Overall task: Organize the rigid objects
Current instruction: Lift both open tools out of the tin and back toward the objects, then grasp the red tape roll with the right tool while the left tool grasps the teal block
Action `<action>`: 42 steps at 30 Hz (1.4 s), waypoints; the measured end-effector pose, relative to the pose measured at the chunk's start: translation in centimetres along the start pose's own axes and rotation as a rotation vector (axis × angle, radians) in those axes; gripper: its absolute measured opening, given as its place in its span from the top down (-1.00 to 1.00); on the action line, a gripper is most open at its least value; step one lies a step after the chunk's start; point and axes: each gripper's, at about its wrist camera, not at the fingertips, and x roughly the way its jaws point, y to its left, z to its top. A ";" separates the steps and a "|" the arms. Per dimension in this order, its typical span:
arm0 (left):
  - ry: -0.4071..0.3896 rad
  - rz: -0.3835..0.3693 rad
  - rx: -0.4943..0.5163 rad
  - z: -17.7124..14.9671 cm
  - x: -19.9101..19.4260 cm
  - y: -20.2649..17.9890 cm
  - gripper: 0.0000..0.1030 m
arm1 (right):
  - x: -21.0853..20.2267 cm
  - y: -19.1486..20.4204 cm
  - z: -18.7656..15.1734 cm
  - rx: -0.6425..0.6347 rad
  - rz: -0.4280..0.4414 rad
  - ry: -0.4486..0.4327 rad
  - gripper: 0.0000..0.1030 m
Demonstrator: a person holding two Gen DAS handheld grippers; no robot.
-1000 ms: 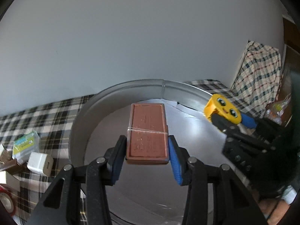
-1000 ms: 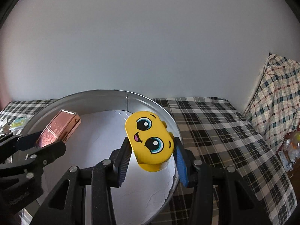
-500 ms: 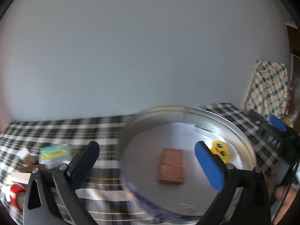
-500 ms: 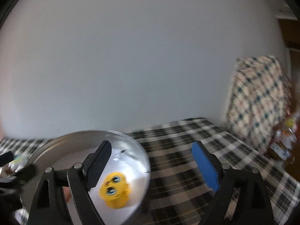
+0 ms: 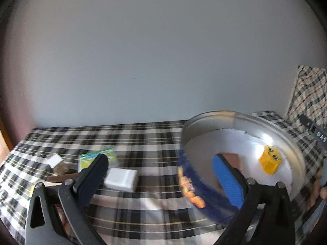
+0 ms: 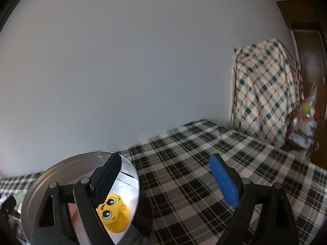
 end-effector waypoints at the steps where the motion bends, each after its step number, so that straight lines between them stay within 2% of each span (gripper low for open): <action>1: 0.002 0.002 -0.001 -0.1 0.0 0.2 -0.99 | -0.2 0.4 -0.1 -0.009 0.000 -0.004 -0.74; 7: 0.029 0.016 -0.018 -0.8 0.2 1.9 -0.99 | -2.0 2.8 -0.8 -0.047 0.003 -0.066 -0.74; 10: 0.034 0.017 -0.011 -1.0 0.2 2.1 -0.99 | -2.7 4.2 -1.2 -0.110 -0.006 -0.091 -0.74; 17: 0.037 0.013 -0.014 -1.4 -0.6 3.3 -0.99 | -4.0 5.0 -1.7 -0.094 0.014 -0.074 -0.74; 23: 0.025 0.012 -0.011 -1.9 -1.5 4.6 -0.99 | -5.3 6.9 -2.6 -0.128 0.042 -0.061 -0.74; 29: 0.022 0.015 -0.030 -2.4 -2.5 7.1 -0.99 | -6.6 9.1 -3.5 -0.129 0.117 -0.033 -0.74; 36: 0.015 0.044 -0.037 -2.9 -3.4 10.5 -0.99 | -8.4 14.3 -5.2 -0.198 0.233 -0.007 -0.74; 42: 0.029 0.077 -0.078 -3.1 -3.5 15.0 -0.99 | -9.6 18.3 -6.4 -0.245 0.333 0.029 -0.74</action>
